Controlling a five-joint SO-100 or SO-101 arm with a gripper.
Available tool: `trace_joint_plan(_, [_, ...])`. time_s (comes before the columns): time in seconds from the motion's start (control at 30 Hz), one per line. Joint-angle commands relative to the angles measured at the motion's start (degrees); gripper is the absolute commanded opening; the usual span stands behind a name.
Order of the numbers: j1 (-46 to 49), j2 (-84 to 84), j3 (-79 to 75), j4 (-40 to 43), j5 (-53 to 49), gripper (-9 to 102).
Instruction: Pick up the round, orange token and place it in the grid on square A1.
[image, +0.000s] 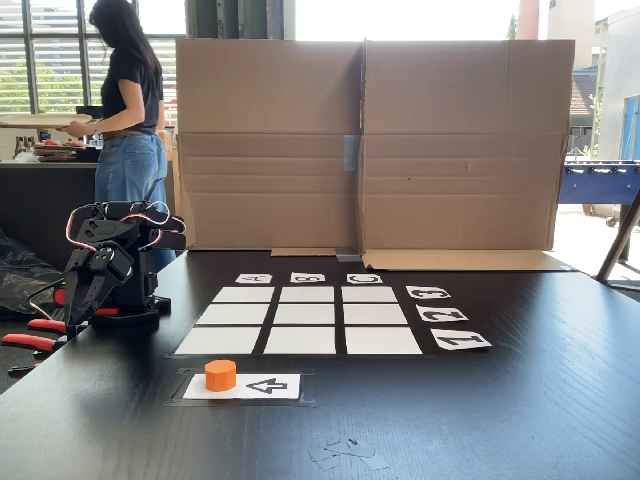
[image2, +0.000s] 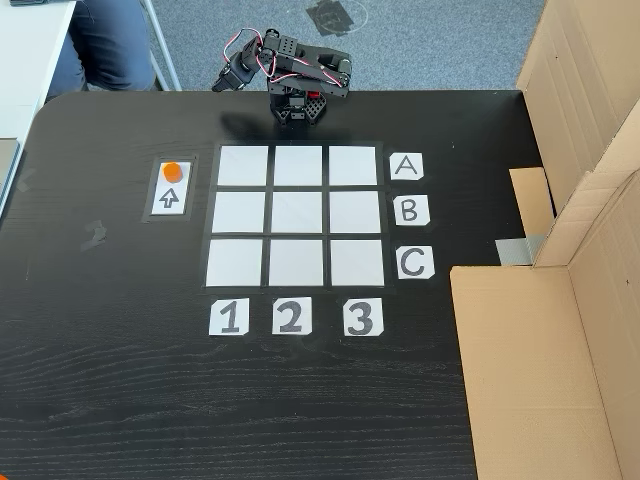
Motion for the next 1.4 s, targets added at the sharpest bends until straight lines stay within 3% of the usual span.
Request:
trace_joint_plan(0.0, [0.8,-1.8,-1.7,-1.1,-5.8,10])
trace_joint_plan(1.03, [1.0,-3.3,-3.2,-0.9,-6.2,13])
trace_joint_plan(1.37, [1.8,-17.1,-15.0,-0.9,-7.2,14])
